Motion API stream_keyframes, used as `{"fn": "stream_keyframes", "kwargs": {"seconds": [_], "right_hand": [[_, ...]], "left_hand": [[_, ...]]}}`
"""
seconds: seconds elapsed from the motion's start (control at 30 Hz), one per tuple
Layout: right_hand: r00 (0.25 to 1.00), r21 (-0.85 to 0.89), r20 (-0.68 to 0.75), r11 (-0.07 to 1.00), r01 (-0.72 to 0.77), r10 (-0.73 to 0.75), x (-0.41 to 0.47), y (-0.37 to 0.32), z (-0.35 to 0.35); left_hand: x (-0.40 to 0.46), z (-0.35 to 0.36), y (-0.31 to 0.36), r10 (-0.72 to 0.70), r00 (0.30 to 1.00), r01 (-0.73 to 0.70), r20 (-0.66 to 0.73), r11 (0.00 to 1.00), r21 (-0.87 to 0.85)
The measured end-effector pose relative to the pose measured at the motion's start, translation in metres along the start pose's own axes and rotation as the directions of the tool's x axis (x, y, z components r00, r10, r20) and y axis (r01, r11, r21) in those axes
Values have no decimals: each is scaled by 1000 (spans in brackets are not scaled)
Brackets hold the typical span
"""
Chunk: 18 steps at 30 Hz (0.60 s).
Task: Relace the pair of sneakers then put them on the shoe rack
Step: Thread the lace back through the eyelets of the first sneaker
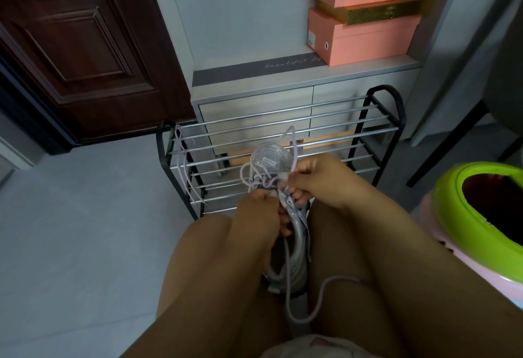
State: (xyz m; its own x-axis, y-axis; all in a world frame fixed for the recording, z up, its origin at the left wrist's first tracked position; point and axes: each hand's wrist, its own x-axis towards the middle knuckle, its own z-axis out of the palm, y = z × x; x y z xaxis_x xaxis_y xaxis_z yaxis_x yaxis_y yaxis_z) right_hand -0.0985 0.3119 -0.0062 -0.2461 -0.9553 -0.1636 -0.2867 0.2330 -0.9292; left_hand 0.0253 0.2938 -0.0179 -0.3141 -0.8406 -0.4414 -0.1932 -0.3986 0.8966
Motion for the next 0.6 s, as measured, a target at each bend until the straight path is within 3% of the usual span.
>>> {"fn": "stream_keyframes", "kwargs": {"seconds": [0.1,0.2,0.33,0.5,0.6], "right_hand": [[998,21,59,999,-35,34,-3,-4,1],[982,-43,186,999,24,-15,-14,-13,2],[949,39,312,999,36,-46,-18,-17,-4],[967,11,253,1000,-8,5,-12,-7,-7],[974,-28,228,1000,-12,18,-10,-5,-7]], "left_hand": [[-1,3,-4,29,998,-25,-62,998,57],[-3,5,3,6,999,-4,-49,999,46],[-1,4,6,31,999,-26,-26,983,181],[-2,-3,3,-33,999,33,-1,998,44],[3,-2,-2,13,1000,-14,4,997,78]]}}
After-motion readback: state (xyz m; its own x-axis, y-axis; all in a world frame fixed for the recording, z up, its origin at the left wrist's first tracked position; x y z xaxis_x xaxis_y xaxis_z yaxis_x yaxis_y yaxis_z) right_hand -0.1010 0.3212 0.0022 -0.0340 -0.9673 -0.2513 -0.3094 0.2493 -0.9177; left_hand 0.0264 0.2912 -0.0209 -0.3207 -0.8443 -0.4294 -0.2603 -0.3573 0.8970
